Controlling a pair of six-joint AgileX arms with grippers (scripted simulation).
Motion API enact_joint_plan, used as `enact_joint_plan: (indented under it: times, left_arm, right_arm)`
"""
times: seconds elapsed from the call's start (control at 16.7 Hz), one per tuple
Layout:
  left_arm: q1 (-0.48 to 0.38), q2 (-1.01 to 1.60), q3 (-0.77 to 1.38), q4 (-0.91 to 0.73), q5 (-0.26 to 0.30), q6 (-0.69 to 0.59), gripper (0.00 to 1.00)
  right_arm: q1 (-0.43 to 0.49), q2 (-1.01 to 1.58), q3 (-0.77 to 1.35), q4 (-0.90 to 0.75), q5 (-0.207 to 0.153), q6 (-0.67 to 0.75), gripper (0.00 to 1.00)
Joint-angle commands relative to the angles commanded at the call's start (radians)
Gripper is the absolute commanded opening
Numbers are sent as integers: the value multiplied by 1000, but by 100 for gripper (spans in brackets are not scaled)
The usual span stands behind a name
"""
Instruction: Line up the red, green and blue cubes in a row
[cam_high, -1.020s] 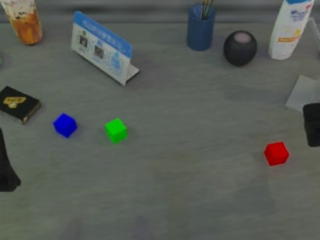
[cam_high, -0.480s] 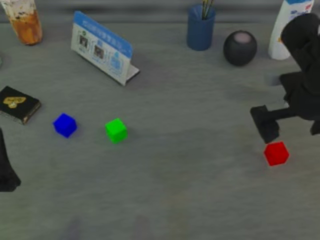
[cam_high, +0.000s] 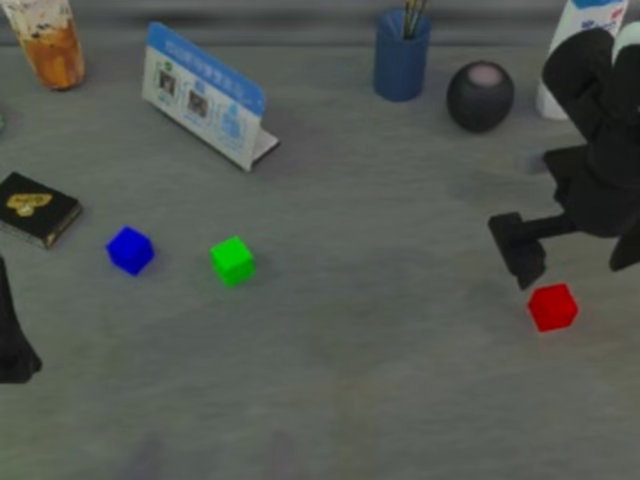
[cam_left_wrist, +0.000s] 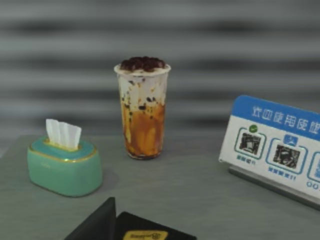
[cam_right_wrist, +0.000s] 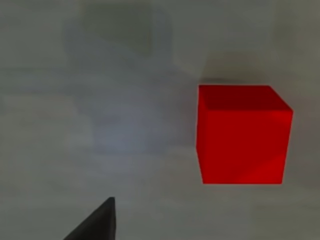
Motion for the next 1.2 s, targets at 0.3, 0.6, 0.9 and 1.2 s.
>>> enact_joint_plan:
  times: [0.3, 0.6, 0.9, 1.2]
  left_arm:
    - [0, 0, 0, 0, 0, 0, 100]
    - [0, 0, 0, 0, 0, 0, 100]
    - [0, 0, 0, 0, 0, 0, 100]
    - [0, 0, 0, 0, 0, 0, 100]
  right_arm:
    - [4, 56, -61, 115, 0, 0, 100]
    - [7, 152, -155, 308, 1, 4, 100]
    - [7, 161, -162, 321, 1, 4, 100]
    - [7, 161, -162, 321, 1, 4, 62]
